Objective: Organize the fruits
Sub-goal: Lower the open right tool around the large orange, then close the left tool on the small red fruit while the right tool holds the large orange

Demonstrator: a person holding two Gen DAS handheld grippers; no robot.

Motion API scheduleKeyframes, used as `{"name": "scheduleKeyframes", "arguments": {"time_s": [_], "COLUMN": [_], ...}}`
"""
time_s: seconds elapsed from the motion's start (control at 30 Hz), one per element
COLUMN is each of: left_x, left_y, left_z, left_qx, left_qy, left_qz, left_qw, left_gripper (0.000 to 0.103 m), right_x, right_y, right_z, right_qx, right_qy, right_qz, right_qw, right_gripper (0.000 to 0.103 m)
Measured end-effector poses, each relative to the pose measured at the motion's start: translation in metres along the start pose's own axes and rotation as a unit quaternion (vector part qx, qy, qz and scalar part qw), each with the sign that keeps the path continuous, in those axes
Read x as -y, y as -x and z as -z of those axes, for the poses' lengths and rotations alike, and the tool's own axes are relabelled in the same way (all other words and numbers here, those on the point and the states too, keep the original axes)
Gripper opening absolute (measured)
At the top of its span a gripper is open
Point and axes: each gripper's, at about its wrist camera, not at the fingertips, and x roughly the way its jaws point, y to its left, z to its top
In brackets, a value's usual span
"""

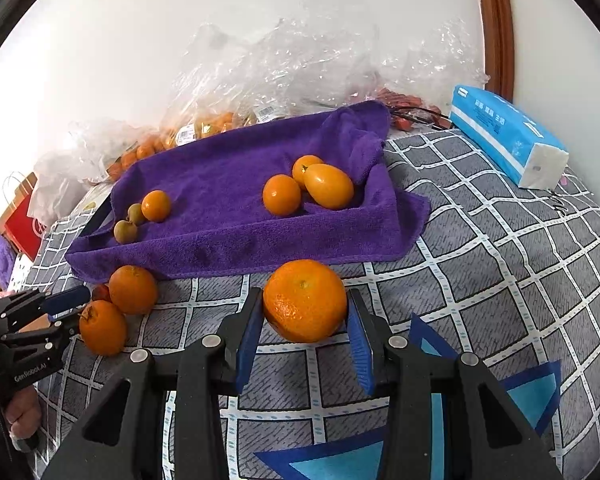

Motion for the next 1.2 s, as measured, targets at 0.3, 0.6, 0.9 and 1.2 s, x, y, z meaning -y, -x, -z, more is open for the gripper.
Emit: {"name": "scheduleKeyframes", "arguments": {"time_s": [0.3,0.6,0.9,1.2], "left_x": [0.010,0.011,0.005,0.000], "left_y": [-0.010,-0.011,-0.012,-0.003], "left_z": [-0.008,-0.008,-0.007,-0.006], "left_qx": [-0.010,-0.015,-0.011,0.016], "left_qy": [-0.029,-0.033,-0.013,0.006], "left_qz": [0.011,0.021,0.027,0.039], "left_qw": [0.9995,0.9991,0.9995,0.9991], "left_gripper": [0.031,0.025,0.024,0.024], "right_x": [0.000,0.001,0.001,0.003], "right_y": [-0.002,-0.004,-0.006,-0.006], "right_z": [0.000,0.001,0.001,0.001], "right_qx": [-0.002,-0.006,-0.007,-0.006], "right_qy": [0.001,0.002,0.003,0.001], "right_qz": [-0.001,-0.002,-0.004,-0.005], "right_qw": [1.000,1.000,1.000,1.000], "right_gripper": [0.041,0.041,0.041,0.041]}}
